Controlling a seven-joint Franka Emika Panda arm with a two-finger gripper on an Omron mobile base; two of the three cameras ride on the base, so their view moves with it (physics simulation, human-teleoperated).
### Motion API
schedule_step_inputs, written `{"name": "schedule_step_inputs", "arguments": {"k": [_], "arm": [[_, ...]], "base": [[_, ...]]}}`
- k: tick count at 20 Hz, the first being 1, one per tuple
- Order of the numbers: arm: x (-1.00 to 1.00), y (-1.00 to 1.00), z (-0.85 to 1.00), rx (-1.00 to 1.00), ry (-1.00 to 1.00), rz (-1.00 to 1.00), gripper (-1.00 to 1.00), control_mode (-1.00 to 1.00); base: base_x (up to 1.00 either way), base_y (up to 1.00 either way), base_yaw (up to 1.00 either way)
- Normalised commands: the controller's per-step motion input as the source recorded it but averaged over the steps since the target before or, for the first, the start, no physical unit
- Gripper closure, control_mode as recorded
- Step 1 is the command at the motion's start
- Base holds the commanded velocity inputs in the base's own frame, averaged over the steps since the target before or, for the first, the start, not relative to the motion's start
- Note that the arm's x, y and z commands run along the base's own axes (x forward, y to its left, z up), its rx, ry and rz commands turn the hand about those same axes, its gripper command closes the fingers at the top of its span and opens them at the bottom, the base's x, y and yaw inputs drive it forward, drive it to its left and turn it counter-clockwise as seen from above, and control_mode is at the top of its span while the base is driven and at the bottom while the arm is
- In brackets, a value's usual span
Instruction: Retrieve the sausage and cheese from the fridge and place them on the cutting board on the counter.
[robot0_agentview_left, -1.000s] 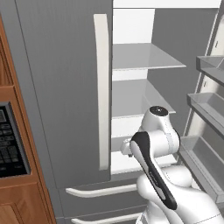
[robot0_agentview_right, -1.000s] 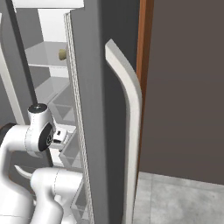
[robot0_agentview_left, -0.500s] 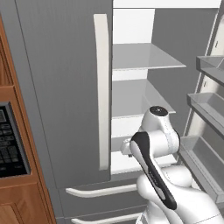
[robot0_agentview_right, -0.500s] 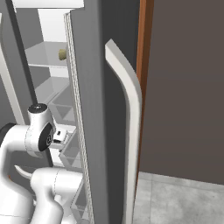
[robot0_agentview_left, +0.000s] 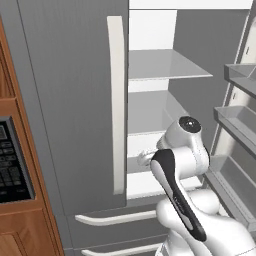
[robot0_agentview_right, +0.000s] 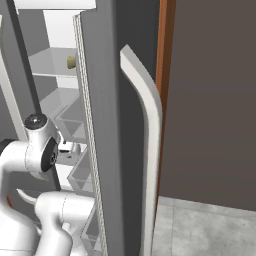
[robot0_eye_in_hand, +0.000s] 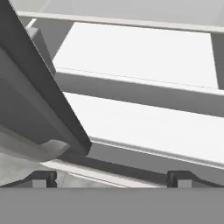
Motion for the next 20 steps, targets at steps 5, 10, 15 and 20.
{"name": "schedule_step_inputs", "arguments": {"k": [5, 10, 15, 20], "arm": [[0.39, -0.14, 0.44, 0.01, -0.15, 0.14, -1.0, -1.0], [0.46, -0.06, 0.54, 0.0, -0.09, 0.09, -1.0, -1.0], [0.39, -0.01, 0.66, 0.0, -0.1, 0.02, -1.0, -1.0], [0.27, 0.0, 0.65, 0.0, -0.1, -0.01, -1.0, -1.0]], "base": [[0.0, 0.0, 0.0], [0.0, 0.0, 0.0], [0.0, 0.0, 0.0], [0.0, 0.0, 0.0]]}}
